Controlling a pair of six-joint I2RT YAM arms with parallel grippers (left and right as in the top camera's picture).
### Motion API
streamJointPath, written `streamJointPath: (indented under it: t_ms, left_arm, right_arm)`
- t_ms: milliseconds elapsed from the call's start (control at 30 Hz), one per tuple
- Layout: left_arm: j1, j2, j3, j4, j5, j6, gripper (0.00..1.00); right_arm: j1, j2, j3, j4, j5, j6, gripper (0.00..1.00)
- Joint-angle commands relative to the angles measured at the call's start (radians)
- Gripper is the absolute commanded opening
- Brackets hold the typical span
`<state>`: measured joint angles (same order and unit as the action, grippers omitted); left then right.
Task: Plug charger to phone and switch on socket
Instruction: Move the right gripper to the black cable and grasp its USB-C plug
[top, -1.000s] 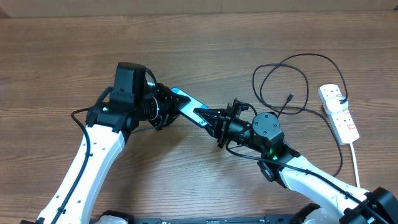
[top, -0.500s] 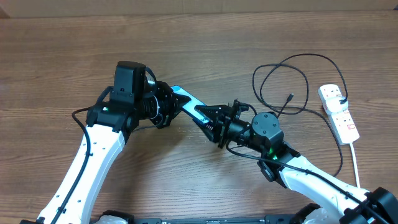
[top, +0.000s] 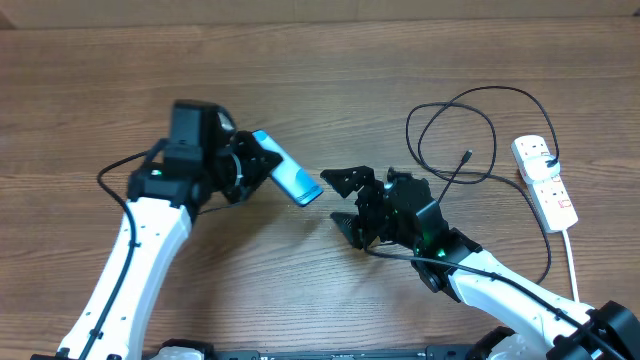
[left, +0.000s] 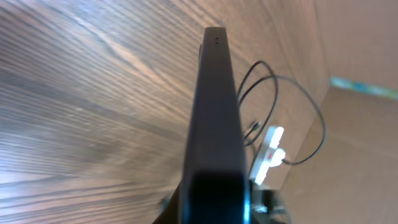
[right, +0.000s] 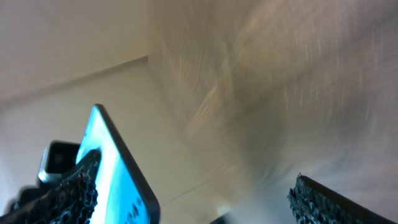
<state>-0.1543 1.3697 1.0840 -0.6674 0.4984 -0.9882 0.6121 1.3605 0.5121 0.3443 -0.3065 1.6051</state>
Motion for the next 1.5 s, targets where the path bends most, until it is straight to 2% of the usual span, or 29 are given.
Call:
streamJointPath:
  t_ms: [0,100,200,267,433,533,633,733,900,1000,1067,1233,1400,1467]
  left_arm:
    - [0.105,0.004,-0.002,-0.048,0.209,0.247,0.04]
    - [0.185,0.023,-0.002,-0.120,0.316,0.385,0.04]
    - [0.241,0.057,-0.002,-0.220,0.328,0.483,0.04]
    - [0.257,0.087,-0.002,-0.272,0.334,0.529,0.04]
    - [0.252,0.173,-0.002,-0.298,0.393,0.595,0.04]
    - [0.247,0.221,-0.002,-0.268,0.519,0.621,0.04]
    - [0.242,0.269,-0.002,-0.214,0.696,0.653,0.04]
    - [0.239,0.297,-0.002,-0.193,0.752,0.652,0.04]
    - [0.238,0.308,-0.002,-0.191,0.748,0.652,0.04]
    - [0.238,0.308,-0.002,-0.188,0.747,0.652,0.04]
    - [0.238,0.308,-0.002,-0.189,0.747,0.652,0.04]
    - [0.238,0.307,-0.002,-0.190,0.732,0.652,0.04]
    - [0.238,0.307,-0.002,-0.192,0.732,0.652,0.04]
    - [0.238,0.308,-0.002,-0.192,0.726,0.652,0.04]
  right_arm:
    - [0.004,-0.006,0.013,0.001,0.134,-0.490,1.00]
    - [0.003,-0.010,0.013,0.001,0.154,-0.592,1.00]
    - [0.002,-0.020,0.026,-0.020,0.198,-0.661,0.99]
    - [-0.007,-0.032,0.066,-0.124,0.245,-0.698,1.00]
    - [-0.053,-0.040,0.274,-0.563,0.384,-0.751,1.00]
    - [-0.105,-0.040,0.411,-0.794,0.476,-0.761,1.00]
    - [-0.196,-0.040,0.500,-0.910,0.489,-0.815,1.00]
    - [-0.295,-0.040,0.514,-0.941,0.488,-0.853,1.00]
    - [-0.484,0.014,0.514,-0.943,0.489,-0.971,1.00]
    - [-0.560,0.090,0.514,-0.905,0.488,-1.052,0.91]
    - [-0.587,0.152,0.514,-0.890,0.486,-1.072,0.84]
    - [-0.597,0.278,0.515,-0.834,0.485,-1.102,0.82]
    - [-0.597,0.356,0.515,-0.785,0.486,-1.113,0.75]
    - [-0.597,0.376,0.515,-0.779,0.480,-1.114,0.70]
